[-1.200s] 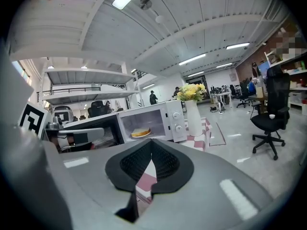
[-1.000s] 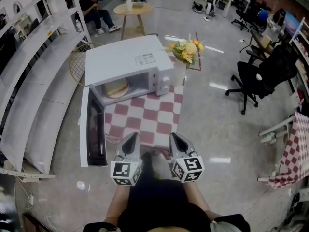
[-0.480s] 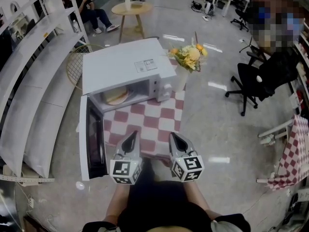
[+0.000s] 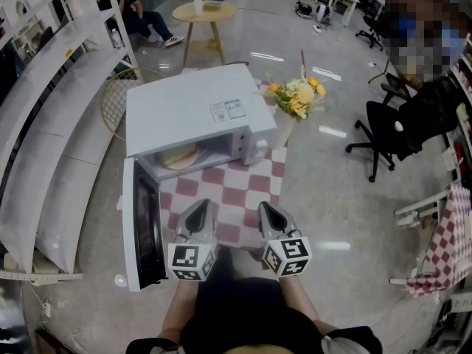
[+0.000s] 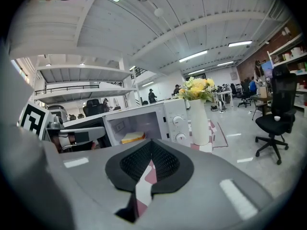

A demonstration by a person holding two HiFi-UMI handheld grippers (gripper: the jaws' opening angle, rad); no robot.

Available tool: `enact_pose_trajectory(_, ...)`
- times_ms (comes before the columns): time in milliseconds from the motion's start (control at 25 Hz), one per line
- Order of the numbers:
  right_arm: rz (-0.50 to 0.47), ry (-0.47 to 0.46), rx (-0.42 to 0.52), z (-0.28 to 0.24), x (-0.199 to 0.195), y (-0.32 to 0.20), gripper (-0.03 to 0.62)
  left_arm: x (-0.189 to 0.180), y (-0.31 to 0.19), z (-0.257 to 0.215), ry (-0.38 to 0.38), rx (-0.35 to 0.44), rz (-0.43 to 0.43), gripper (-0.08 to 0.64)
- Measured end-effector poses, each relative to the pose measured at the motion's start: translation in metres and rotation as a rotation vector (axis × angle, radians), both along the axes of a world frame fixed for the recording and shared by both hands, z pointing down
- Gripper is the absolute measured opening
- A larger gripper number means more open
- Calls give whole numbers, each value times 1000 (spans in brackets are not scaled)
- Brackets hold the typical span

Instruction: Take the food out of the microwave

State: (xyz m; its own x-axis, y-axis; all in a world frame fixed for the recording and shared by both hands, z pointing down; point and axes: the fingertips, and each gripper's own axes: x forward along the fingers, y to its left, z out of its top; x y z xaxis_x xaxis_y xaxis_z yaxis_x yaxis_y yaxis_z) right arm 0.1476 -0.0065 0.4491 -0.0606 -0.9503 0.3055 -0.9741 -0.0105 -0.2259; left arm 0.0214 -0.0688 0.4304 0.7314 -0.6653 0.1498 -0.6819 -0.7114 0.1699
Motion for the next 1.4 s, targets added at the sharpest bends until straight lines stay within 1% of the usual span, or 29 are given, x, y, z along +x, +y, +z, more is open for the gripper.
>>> enact_pose_trajectory(680,-10,-6,-7,-3,5,-67,1,3,-63,0,-3,-22,-19,11)
enact_pose_trajectory(1120,38,-1,17,-5,4,-92,0,2,-87,8,0,-37,-2,11)
enact_pose_trajectory(1280,56,10,37,-4,1,-98,1,-2,-94,19,1,-59,-1,11)
enact_pose_trajectory(1400,57,18,35,-3,0,-102,1,-5,-96,24,6,-73,-6,11)
